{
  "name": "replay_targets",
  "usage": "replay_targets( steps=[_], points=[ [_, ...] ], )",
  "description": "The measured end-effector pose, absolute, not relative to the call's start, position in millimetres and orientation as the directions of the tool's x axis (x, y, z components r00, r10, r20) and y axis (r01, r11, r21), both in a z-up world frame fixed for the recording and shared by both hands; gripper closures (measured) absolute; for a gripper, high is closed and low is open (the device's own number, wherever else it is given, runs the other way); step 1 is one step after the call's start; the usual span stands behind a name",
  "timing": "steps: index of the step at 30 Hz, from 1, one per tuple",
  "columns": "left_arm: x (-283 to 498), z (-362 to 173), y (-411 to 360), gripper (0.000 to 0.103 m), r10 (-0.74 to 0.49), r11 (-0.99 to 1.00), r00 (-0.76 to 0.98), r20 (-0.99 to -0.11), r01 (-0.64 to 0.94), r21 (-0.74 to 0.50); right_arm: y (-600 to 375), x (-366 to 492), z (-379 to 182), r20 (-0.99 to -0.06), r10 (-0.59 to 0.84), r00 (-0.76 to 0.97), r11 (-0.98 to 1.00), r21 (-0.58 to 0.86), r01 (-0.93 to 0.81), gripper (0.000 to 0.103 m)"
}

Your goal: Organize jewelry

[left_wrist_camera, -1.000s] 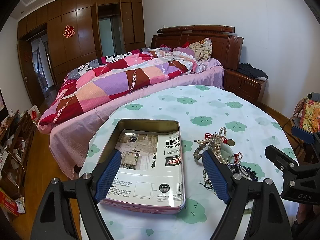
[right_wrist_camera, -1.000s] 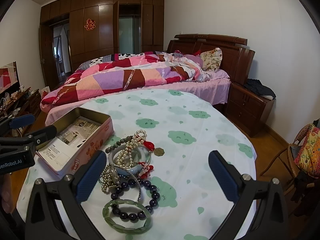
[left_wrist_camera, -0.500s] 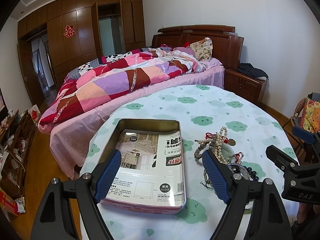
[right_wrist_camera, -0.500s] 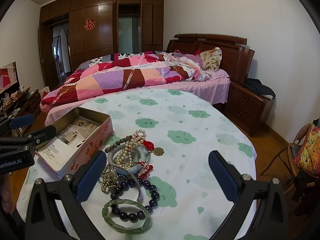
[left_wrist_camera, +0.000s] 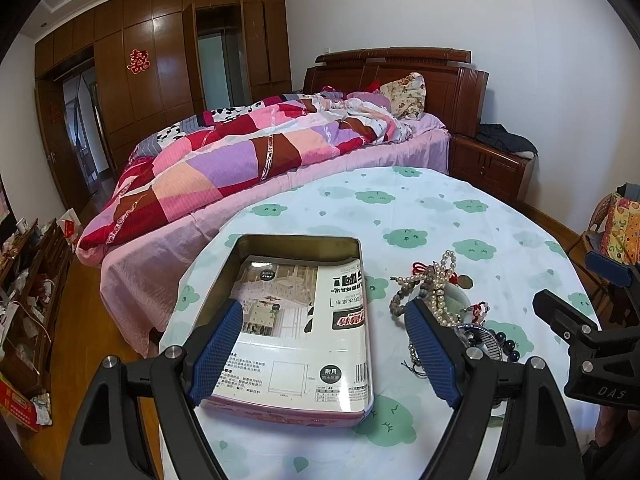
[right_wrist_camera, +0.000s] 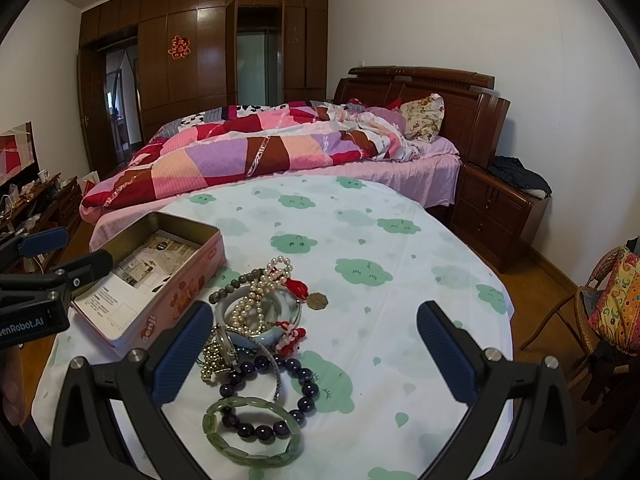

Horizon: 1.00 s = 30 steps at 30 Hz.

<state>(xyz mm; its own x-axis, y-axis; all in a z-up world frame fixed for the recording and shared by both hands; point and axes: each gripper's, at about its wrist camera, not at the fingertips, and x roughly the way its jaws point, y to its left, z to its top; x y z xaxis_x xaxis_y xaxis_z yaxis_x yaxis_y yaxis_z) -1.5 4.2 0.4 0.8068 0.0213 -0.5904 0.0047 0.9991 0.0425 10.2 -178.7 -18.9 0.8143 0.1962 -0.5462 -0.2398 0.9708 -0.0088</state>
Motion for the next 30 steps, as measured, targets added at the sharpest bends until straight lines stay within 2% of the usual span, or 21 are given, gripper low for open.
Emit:
replay_targets(
  steps=[8,13,16,18,23,30],
  points=[
    [2,-24,14,0.020,0.021,0.999,0.779,-0.626,0.005,0.040,-201,12,-44,-0.569,0.169,0.805,0.978,-0.002,-0.206,0.000],
    [5,-32,3,0.020,-0.024,0.999,0.762,-0.647,0.046,0.017,-211,6,-51,-0.594,0.203,0.778,0.970,0.015,-0.242,0.000],
    [7,-38,-8,0.020,-0.051,0.997,0.749,-0.660,0.080,0.013,-210,3,-61,-0.634,0.249,0.733,0.955,0.032,-0.296,0.016],
    [7,-43,-13,0.020,-0.063,0.995,0.741,-0.669,0.097,0.013,-204,4,-70,-0.677,0.285,0.679,0.939,0.055,-0.339,0.034],
    [8,-48,-17,0.020,-0.084,0.994,0.725,-0.683,0.112,-0.004,-196,-1,-88,-0.729,0.333,0.597,0.912,0.088,-0.401,0.063],
    [8,-48,-26,0.020,-0.108,0.990,0.722,-0.683,0.137,-0.012,-189,-1,-98,-0.751,0.349,0.561,0.891,0.079,-0.447,0.080]
  ],
)
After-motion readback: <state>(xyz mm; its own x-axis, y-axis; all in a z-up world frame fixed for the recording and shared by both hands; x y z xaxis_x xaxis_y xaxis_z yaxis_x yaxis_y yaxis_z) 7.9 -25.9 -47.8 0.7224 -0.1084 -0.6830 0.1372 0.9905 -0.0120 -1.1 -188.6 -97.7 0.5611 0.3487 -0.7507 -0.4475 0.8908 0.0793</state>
